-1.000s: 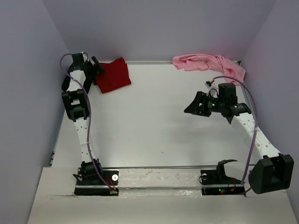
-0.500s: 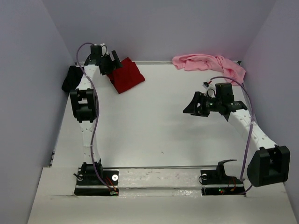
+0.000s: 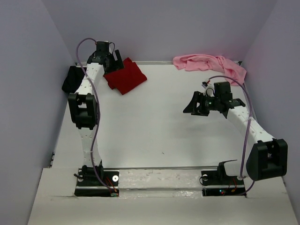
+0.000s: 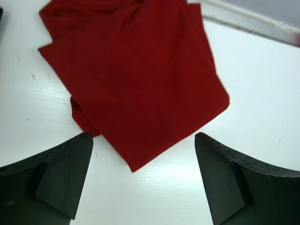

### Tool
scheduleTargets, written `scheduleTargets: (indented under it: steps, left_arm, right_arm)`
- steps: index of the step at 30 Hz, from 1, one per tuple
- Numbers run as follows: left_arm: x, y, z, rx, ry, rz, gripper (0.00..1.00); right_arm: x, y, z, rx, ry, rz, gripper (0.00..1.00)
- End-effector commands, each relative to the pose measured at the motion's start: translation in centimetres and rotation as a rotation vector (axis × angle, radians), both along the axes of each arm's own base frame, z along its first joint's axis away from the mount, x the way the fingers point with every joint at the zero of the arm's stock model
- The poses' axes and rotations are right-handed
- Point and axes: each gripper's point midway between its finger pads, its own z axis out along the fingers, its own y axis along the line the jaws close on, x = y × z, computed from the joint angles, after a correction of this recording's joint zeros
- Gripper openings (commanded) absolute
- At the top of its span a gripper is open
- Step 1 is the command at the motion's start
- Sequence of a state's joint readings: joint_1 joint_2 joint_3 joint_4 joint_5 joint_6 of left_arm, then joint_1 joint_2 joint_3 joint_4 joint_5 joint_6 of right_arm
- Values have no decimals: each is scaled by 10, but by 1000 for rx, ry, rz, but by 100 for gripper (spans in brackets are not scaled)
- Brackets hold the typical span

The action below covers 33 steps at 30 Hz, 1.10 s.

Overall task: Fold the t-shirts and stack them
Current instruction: Neatly place the folded tshirt to the corner

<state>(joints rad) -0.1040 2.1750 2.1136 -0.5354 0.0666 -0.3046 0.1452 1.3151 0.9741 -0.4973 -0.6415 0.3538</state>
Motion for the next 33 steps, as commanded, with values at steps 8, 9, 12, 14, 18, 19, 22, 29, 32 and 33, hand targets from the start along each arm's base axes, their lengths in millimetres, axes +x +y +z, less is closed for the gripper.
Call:
scheduleTargets:
  steps: [8, 9, 12, 14, 18, 19, 22, 29, 32, 33]
  left_arm:
    - [-53, -75, -39, -224, 114, -145, 99]
    - [-53, -84, -39, -256, 106, -173, 99]
    - [-54, -100, -44, -292, 121, -189, 99]
    - [-53, -106, -47, -298, 128, -194, 99]
    - [-54, -124, -51, -301, 132, -247, 89]
    - [-55, -132, -55, -301, 141, -267, 81]
    - [-56, -140, -66, -265, 167, -291, 41]
    - [-58, -144, -84, -213, 207, -299, 35]
    - [-60, -144, -96, -175, 230, -304, 40]
    - [-63, -145, -101, -153, 243, -307, 40]
  right_arm:
    - [11, 2, 22, 22, -105, 13, 72]
    - [11, 2, 23, 23, -108, 13, 72]
    - [11, 2, 23, 24, -107, 13, 72]
    - [11, 2, 23, 25, -105, 10, 72]
    - [11, 2, 22, 24, -103, 8, 72]
    - [10, 2, 21, 24, -99, 7, 72]
    - [10, 2, 21, 26, -101, 6, 72]
    - [10, 2, 20, 26, -100, 8, 72]
    - [10, 2, 19, 27, -95, 7, 72]
    - [10, 3, 19, 29, -94, 6, 72]
